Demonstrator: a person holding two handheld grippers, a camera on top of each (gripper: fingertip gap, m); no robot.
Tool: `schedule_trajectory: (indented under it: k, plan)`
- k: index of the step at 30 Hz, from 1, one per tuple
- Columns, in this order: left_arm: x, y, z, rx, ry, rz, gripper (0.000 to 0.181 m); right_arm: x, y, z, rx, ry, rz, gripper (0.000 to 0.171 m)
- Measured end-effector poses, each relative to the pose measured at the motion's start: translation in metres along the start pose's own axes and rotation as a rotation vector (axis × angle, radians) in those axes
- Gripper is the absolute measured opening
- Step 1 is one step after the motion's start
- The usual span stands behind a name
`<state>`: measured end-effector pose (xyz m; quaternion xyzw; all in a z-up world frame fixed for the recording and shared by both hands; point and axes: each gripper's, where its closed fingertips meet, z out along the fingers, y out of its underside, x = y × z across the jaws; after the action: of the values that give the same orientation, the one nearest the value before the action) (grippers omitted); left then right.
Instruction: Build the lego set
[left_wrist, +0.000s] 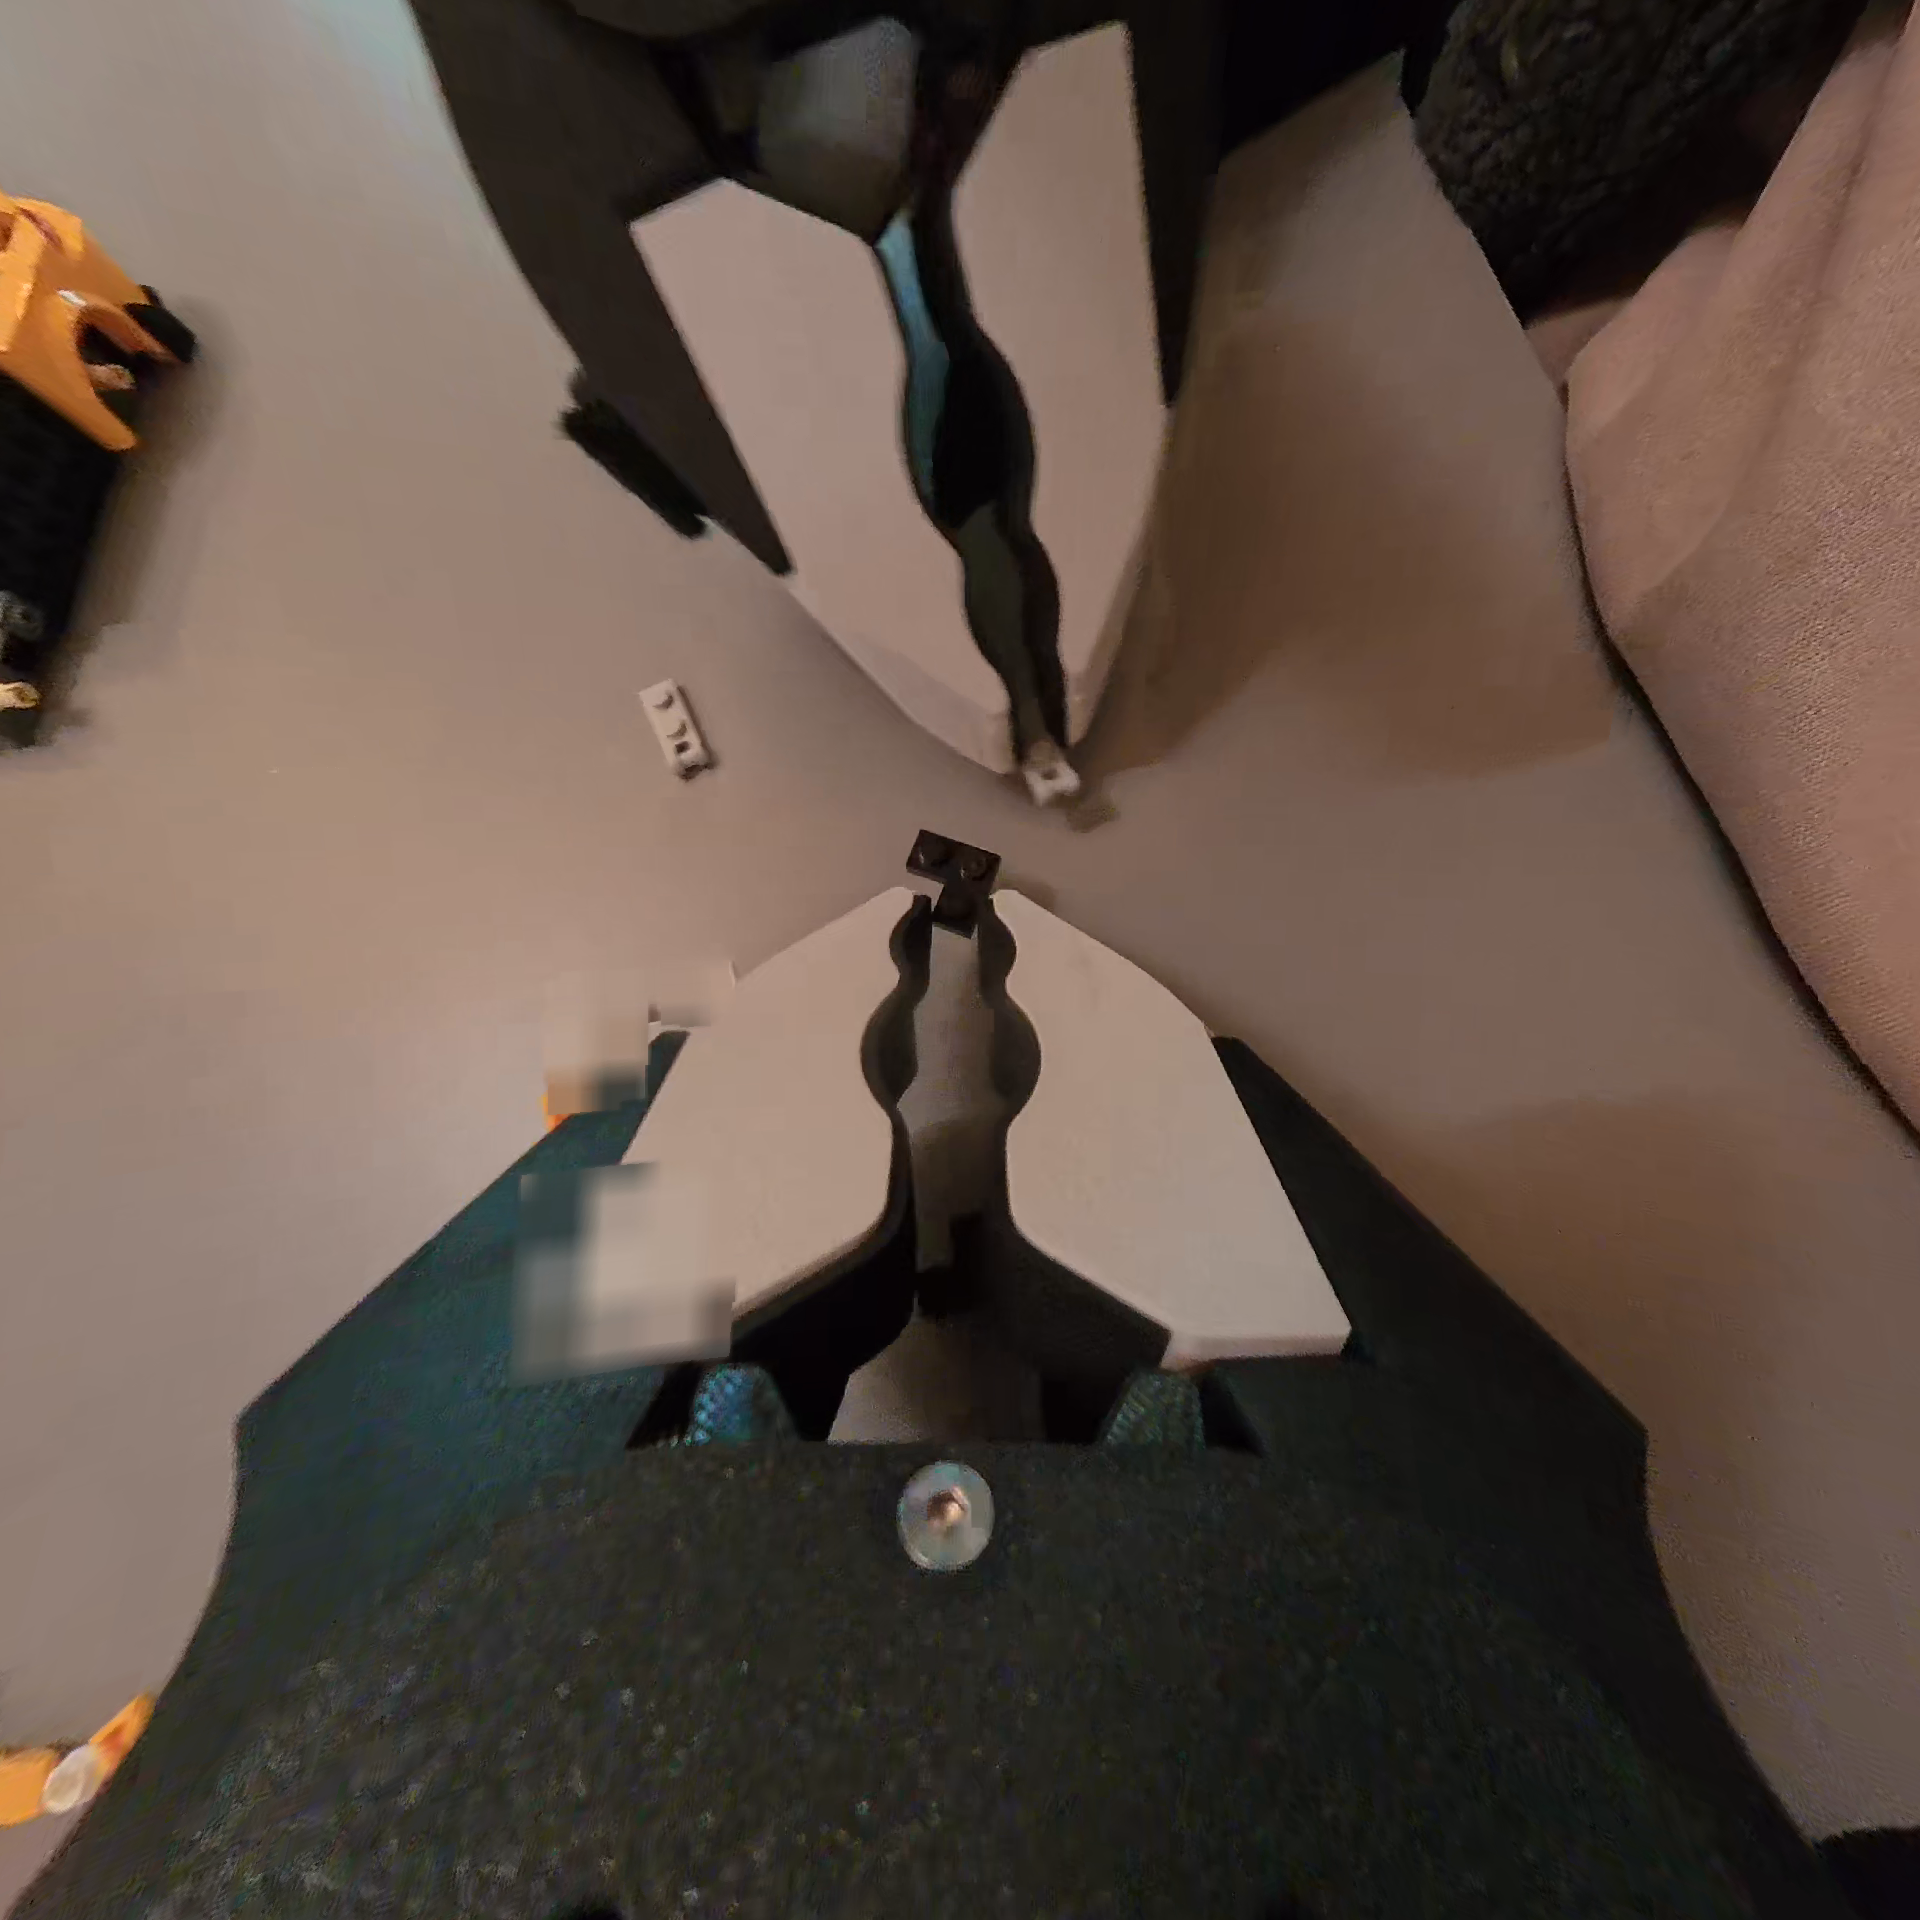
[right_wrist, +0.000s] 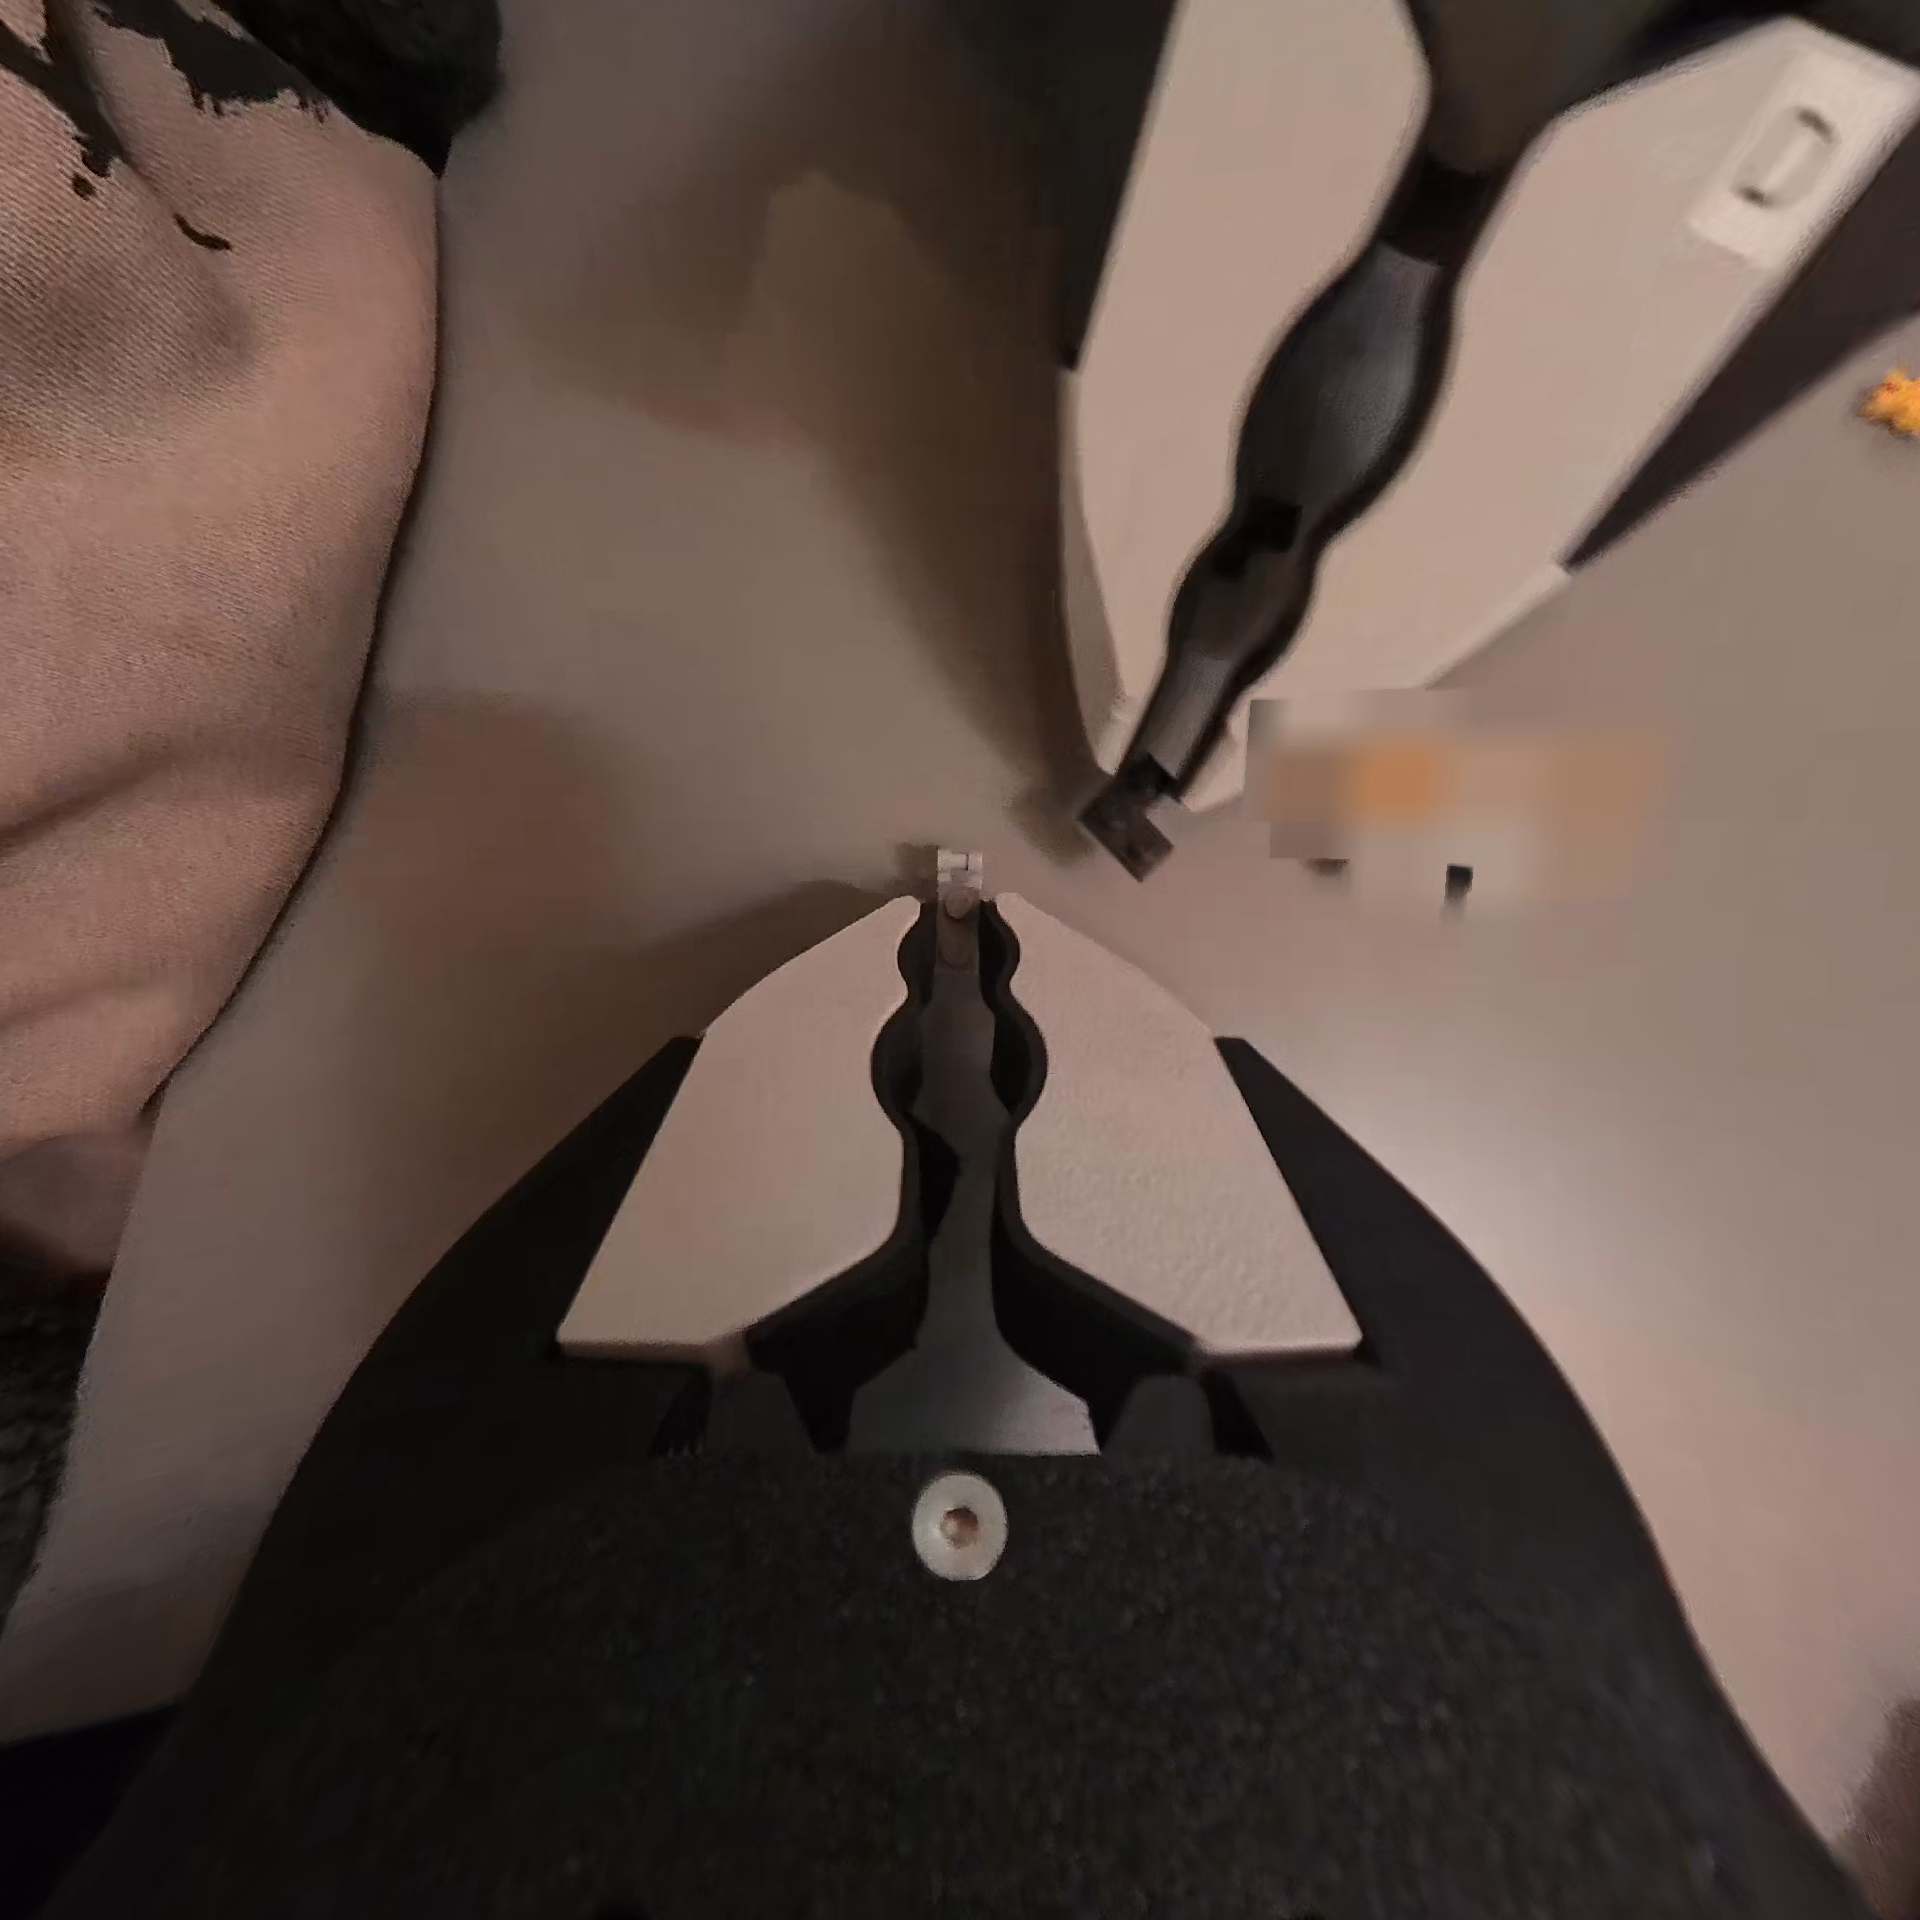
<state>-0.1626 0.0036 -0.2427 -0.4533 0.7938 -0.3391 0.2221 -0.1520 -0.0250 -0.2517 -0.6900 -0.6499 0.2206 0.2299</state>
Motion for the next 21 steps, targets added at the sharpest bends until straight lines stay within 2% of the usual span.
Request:
schedule_trajectory:
  k: [8, 15, 21]
  plan:
    - [-0.017, 0.009, -0.018, -0.004, -0.053, -0.043, 0.008, 0.012, -0.011, 0.02, -0.181, -0.07, -0.167, 0.008]
    - [-0.023, 0.012, -0.027, 0.019, -0.08, -0.065, 0.008, 0.021, -0.014, 0.024, -0.209, -0.085, -0.163, 0.008]
    - [-0.026, 0.014, -0.026, 0.009, -0.101, -0.078, 0.008, 0.023, -0.015, 0.025, -0.196, -0.026, -0.046, 0.008]
